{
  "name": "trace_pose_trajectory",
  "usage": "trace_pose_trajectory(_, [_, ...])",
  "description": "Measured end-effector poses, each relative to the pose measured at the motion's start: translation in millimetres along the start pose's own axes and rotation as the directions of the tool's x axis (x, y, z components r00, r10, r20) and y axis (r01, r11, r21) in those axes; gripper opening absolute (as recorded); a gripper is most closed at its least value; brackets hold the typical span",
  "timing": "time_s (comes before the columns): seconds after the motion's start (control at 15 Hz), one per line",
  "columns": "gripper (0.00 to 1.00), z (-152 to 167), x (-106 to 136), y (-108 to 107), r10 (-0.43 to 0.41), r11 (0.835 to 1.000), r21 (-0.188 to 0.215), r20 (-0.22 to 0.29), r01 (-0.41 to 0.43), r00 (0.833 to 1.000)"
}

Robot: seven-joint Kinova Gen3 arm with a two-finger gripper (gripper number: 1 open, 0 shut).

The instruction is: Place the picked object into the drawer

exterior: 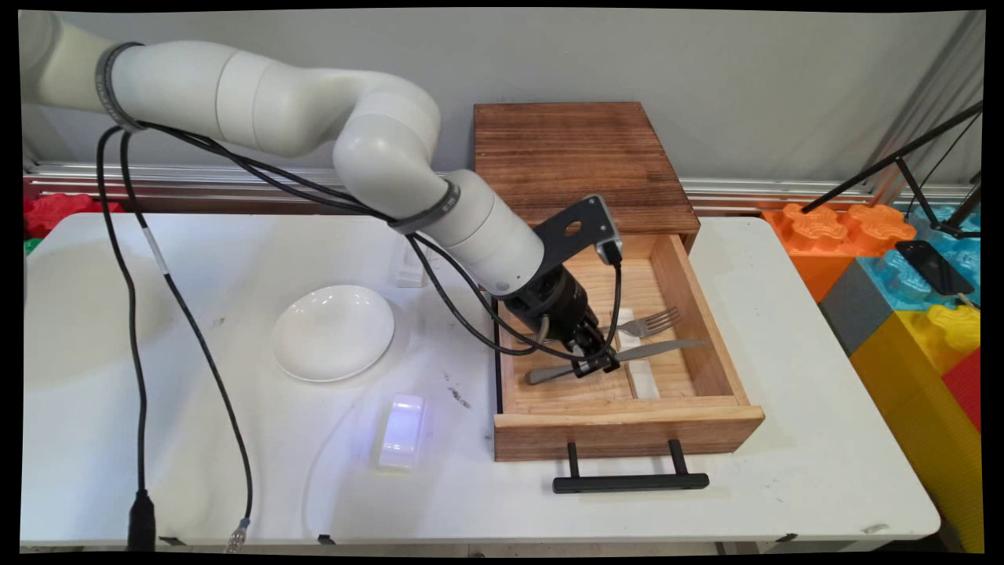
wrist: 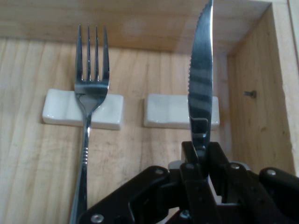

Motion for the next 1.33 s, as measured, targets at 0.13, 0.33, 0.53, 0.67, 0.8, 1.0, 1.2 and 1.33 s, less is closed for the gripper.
trace_pose_trajectory(0.13, [0.00,5,-4,-1,0.004,1.000,-0.001,0.004,-0.004,1.000])
trace_pose_trajectory(0.33, [0.00,13,-11,-2,0.013,1.000,-0.007,0.011,-0.013,1.000])
trace_pose_trajectory(0.53, [0.00,20,-17,-4,0.020,1.000,-0.012,0.014,-0.019,1.000])
trace_pose_trajectory(0.67, [0.00,24,-20,-5,0.022,1.000,-0.016,0.015,-0.022,1.000])
trace_pose_trajectory(0.8, [0.00,29,-22,-6,0.025,0.999,-0.023,0.015,-0.025,1.000])
trace_pose_trajectory(1.0, [0.00,36,-25,-8,0.029,0.999,-0.033,0.012,-0.029,1.000])
trace_pose_trajectory(1.2, [1.00,40,-25,-10,0.042,0.998,-0.044,0.005,-0.042,0.999])
trace_pose_trajectory(1.33, [1.00,40,-24,-11,0.049,0.998,-0.051,0.003,-0.048,0.999])
